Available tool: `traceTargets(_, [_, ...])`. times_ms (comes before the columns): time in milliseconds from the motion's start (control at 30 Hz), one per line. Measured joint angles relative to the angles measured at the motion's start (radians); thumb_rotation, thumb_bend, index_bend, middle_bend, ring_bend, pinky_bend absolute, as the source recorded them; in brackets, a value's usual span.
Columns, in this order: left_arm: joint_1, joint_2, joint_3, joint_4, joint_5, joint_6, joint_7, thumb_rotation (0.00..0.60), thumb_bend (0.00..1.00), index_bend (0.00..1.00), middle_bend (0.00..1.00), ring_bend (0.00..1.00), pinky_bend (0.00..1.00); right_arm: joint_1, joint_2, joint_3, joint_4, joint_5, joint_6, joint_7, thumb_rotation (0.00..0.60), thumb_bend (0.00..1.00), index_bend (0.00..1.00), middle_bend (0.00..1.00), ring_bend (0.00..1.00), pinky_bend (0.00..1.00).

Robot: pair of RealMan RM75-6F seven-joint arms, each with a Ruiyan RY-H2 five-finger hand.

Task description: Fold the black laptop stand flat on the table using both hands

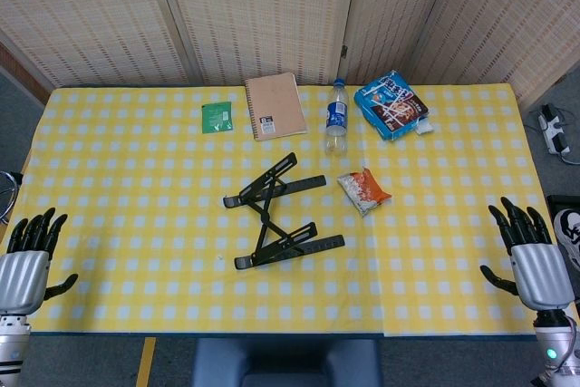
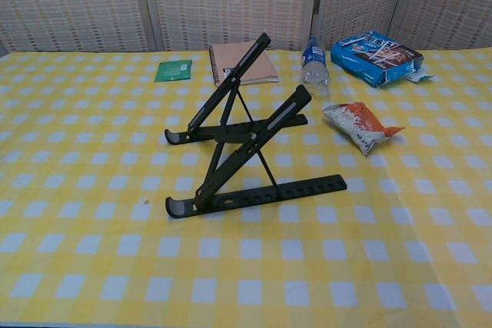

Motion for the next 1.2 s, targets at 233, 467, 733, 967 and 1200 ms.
traceTargets(233, [-0.003,-0.009,-0.004,0.009,0.008,0.013,-0.001,0.600,0.20,0.09,0.03,0.00,0.00,0.013,0.001,0.000,0.001,0.003,-0.025,0.012,0.600,0.22,0.00,0.00,0.08,0.00])
traceTargets(467, [0.006,-0.011,0.001,0.012,0.006,0.021,-0.011,0.600,0.20,0.09,0.03,0.00,0.00,0.011,0.005,-0.010,-0.001,-0.011,-0.021,0.036,0.600,0.22,0.00,0.00,0.08,0.00])
traceTargets(733, [0.016,-0.008,0.008,0.017,0.017,0.033,-0.028,0.600,0.20,0.09,0.03,0.01,0.00,0.010,0.014,-0.023,-0.003,-0.036,-0.021,0.102,0.600,0.22,0.00,0.00,0.08,0.00])
traceTargets(967, [0.013,-0.015,0.012,0.023,0.017,0.021,-0.029,0.600,0.20,0.09,0.03,0.01,0.00,0.041,0.012,-0.027,0.004,-0.034,-0.088,0.149,0.600,0.22,0.00,0.00,0.08,0.00])
traceTargets(1200, [0.008,-0.021,0.010,0.029,0.009,0.010,-0.024,0.600,0.20,0.09,0.03,0.01,0.00,0.107,-0.007,-0.025,0.025,-0.033,-0.187,0.221,0.600,0.41,0.00,0.00,0.09,0.00])
